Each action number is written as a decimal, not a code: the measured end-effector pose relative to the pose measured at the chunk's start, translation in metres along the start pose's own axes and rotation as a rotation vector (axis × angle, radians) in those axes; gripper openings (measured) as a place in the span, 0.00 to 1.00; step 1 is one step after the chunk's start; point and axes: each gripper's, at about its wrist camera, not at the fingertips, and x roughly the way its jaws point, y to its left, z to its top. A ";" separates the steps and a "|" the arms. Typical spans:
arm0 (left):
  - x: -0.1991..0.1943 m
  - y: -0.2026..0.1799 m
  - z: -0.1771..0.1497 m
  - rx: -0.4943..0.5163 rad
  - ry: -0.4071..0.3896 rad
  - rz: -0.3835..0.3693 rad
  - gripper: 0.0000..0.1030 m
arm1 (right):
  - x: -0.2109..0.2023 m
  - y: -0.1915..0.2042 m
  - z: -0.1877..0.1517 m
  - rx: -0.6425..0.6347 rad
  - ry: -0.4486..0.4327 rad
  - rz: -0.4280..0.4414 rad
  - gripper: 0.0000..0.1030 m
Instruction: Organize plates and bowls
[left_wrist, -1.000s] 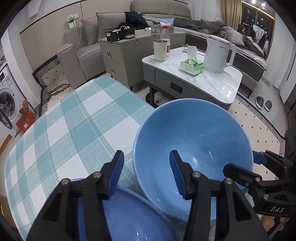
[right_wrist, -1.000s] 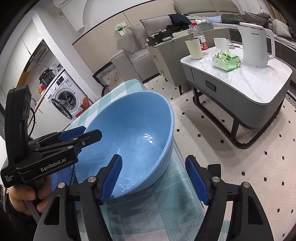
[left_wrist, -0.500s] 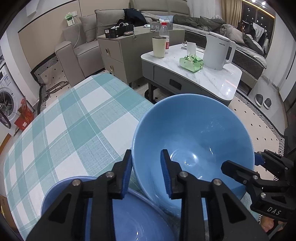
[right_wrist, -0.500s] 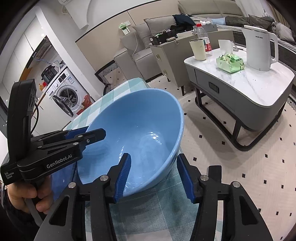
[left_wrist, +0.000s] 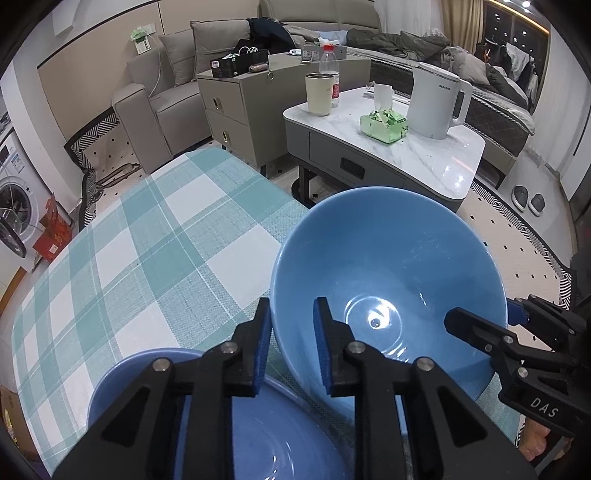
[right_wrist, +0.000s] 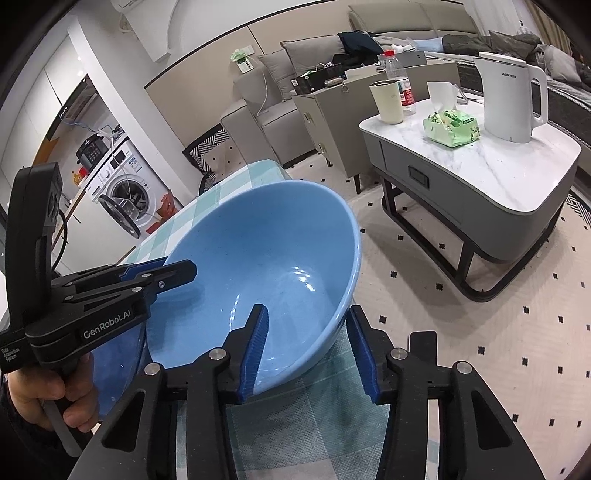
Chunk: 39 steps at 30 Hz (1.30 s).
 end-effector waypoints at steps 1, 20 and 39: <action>0.000 0.000 0.000 0.000 -0.001 0.000 0.20 | 0.000 0.000 0.000 0.000 -0.001 -0.001 0.44; -0.007 -0.002 -0.002 -0.016 -0.017 -0.005 0.20 | -0.007 0.000 0.004 -0.002 -0.016 -0.013 0.44; -0.035 -0.003 0.000 -0.029 -0.086 -0.012 0.20 | -0.034 0.006 0.007 -0.023 -0.070 -0.011 0.44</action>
